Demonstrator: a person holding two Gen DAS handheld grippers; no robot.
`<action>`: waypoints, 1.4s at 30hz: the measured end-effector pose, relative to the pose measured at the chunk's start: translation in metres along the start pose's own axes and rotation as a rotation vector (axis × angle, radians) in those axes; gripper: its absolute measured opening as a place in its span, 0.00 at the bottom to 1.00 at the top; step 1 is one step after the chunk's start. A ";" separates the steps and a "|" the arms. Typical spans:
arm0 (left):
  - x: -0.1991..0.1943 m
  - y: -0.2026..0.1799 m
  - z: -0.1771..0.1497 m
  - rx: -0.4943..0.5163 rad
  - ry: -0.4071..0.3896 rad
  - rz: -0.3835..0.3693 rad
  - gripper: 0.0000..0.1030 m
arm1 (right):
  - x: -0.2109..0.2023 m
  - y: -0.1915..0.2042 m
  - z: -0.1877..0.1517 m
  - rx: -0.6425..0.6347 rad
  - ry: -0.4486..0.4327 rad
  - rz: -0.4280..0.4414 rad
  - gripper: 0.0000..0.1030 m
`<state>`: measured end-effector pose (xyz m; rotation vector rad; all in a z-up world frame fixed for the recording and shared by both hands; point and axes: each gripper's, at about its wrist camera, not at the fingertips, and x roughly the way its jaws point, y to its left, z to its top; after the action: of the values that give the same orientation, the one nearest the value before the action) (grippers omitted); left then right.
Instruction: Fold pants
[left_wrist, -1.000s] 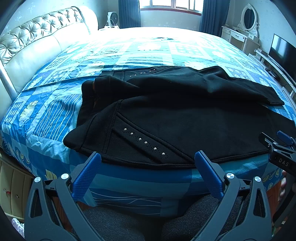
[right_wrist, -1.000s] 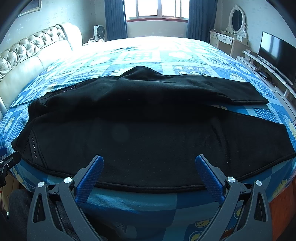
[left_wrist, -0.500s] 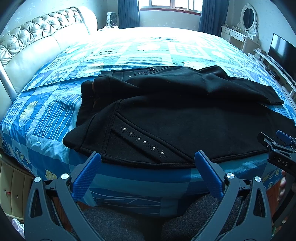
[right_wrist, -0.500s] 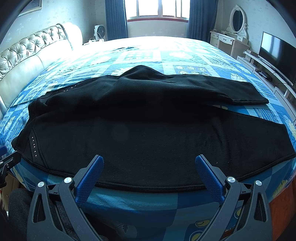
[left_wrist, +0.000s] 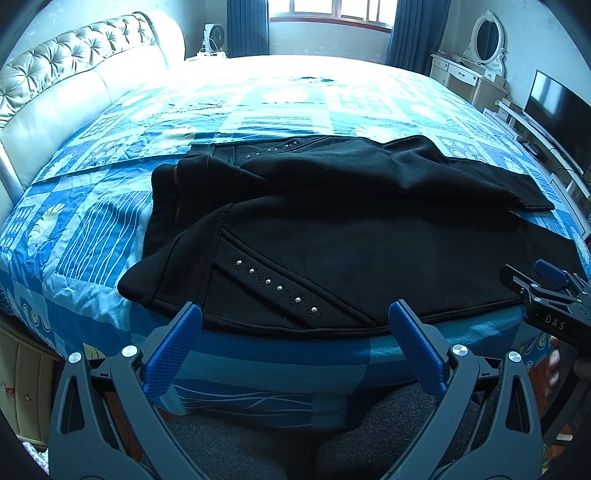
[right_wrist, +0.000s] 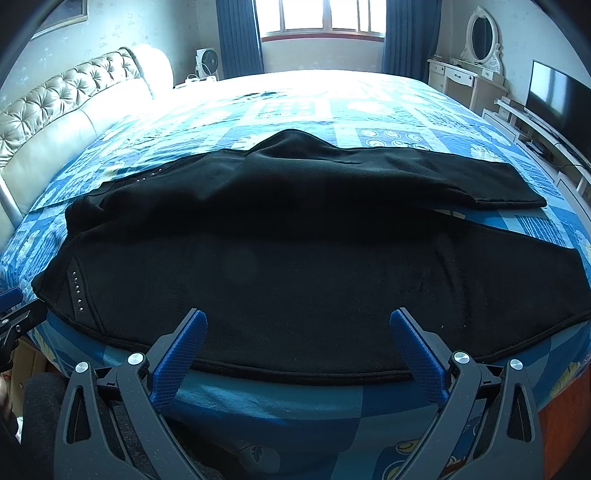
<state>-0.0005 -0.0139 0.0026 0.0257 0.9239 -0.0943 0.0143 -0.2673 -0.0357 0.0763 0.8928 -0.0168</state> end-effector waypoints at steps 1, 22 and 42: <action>-0.001 0.005 0.005 -0.010 0.010 -0.011 0.98 | -0.001 -0.001 0.004 -0.005 -0.002 0.023 0.96; 0.179 0.224 0.156 -0.285 0.247 -0.438 0.98 | 0.062 -0.006 0.125 -0.205 -0.036 0.276 0.96; 0.242 0.205 0.195 -0.184 0.344 -0.486 0.18 | 0.204 0.005 0.230 -0.388 0.287 0.407 0.95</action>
<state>0.3190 0.1613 -0.0770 -0.3649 1.2656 -0.4664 0.3218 -0.2753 -0.0504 -0.1057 1.1388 0.5576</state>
